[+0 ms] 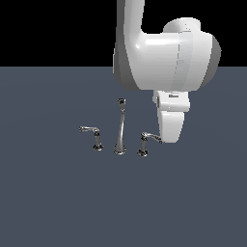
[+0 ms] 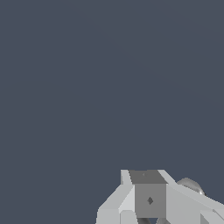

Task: Turn on the faucet by rotating a designated handle.

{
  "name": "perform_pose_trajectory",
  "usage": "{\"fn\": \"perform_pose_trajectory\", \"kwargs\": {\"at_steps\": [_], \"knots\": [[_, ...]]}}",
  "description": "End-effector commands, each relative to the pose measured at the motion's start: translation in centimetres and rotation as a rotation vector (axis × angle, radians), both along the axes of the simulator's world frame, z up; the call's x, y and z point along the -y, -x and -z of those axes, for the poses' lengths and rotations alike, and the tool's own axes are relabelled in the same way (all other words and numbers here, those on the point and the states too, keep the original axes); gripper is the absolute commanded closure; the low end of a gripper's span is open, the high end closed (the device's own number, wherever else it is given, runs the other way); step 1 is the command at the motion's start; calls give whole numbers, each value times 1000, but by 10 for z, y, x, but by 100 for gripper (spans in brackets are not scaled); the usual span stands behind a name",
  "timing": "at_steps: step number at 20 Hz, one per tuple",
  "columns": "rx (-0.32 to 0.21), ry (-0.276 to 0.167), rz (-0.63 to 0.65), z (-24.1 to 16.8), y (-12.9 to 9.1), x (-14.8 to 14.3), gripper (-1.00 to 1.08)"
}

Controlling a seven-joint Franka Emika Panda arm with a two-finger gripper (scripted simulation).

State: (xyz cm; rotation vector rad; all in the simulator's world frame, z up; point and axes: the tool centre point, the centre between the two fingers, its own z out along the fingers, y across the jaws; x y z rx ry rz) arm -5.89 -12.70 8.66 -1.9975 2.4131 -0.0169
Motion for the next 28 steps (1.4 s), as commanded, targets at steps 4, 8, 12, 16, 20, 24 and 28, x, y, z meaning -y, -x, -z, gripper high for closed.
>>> {"fn": "perform_pose_trajectory", "kwargs": {"at_steps": [4,8,12,16,20,24,28], "knots": [[-8,-2,-2,0,20,-10,108],[-11,-2,0,1,34,-17,108],[-13,-2,1,1,44,-22,108],[-10,0,12,0,45,-27,108],[-12,-1,7,1,50,-47,108],[-14,-2,2,1,56,-68,108],[-12,1,37,0,52,-55,108]]}}
